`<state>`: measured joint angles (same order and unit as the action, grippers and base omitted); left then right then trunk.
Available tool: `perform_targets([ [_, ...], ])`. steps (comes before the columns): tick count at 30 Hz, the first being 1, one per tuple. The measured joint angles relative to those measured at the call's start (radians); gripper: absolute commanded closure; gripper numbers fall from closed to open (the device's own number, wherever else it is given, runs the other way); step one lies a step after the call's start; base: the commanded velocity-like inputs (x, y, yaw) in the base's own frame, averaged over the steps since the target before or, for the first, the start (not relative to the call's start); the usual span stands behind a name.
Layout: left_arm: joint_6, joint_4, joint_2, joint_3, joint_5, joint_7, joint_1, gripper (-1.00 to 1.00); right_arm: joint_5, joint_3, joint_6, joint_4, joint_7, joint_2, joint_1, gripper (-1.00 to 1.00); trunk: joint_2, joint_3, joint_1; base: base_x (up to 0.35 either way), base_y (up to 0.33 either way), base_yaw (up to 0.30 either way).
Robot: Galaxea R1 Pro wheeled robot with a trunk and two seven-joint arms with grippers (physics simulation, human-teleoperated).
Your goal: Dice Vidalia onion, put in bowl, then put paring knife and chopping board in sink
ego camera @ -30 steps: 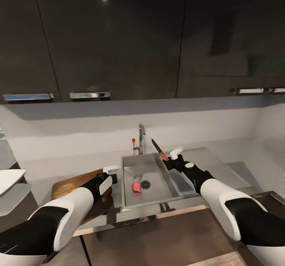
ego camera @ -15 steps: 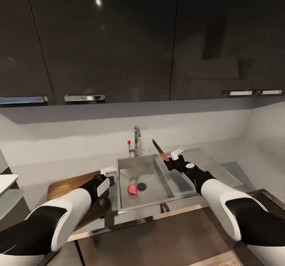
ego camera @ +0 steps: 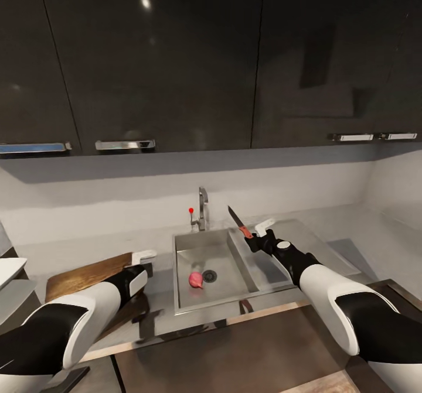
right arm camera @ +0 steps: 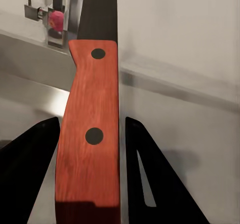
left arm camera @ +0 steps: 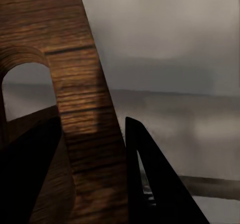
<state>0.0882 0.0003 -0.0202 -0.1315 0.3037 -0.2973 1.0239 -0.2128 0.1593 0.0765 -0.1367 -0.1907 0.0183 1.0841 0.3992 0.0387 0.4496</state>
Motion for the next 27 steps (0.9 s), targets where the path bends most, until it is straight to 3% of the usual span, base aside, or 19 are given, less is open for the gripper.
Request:
perform_targets([
  [5,-0.002,0.015,0.001,-0.021,-0.026,-0.001,0.0,1.0,0.0,0.0,-0.001,0.001,0.002,-0.005,0.0,1.0,0.0,0.0,0.0,0.0,0.0,0.0],
  [8,-0.002,0.023,-0.004,-0.027,-0.087,0.0,0.0,1.0,0.001,0.001,-0.001,0.001,0.003,-0.012,0.0,1.0,0.0,0.0,0.0,0.0,0.0,0.0],
  [10,-0.003,0.025,-0.011,-0.028,-0.11,0.0,-0.001,1.0,0.0,0.001,-0.001,0.001,0.003,-0.013,0.0,1.0,0.0,0.0,0.0,0.0,0.0,0.0],
  [27,-0.005,-0.006,-0.064,-0.022,-0.121,0.01,-0.001,1.0,0.001,0.002,-0.001,0.001,0.003,-0.014,0.0,1.0,0.0,0.0,0.0,0.0,0.0,0.0],
])
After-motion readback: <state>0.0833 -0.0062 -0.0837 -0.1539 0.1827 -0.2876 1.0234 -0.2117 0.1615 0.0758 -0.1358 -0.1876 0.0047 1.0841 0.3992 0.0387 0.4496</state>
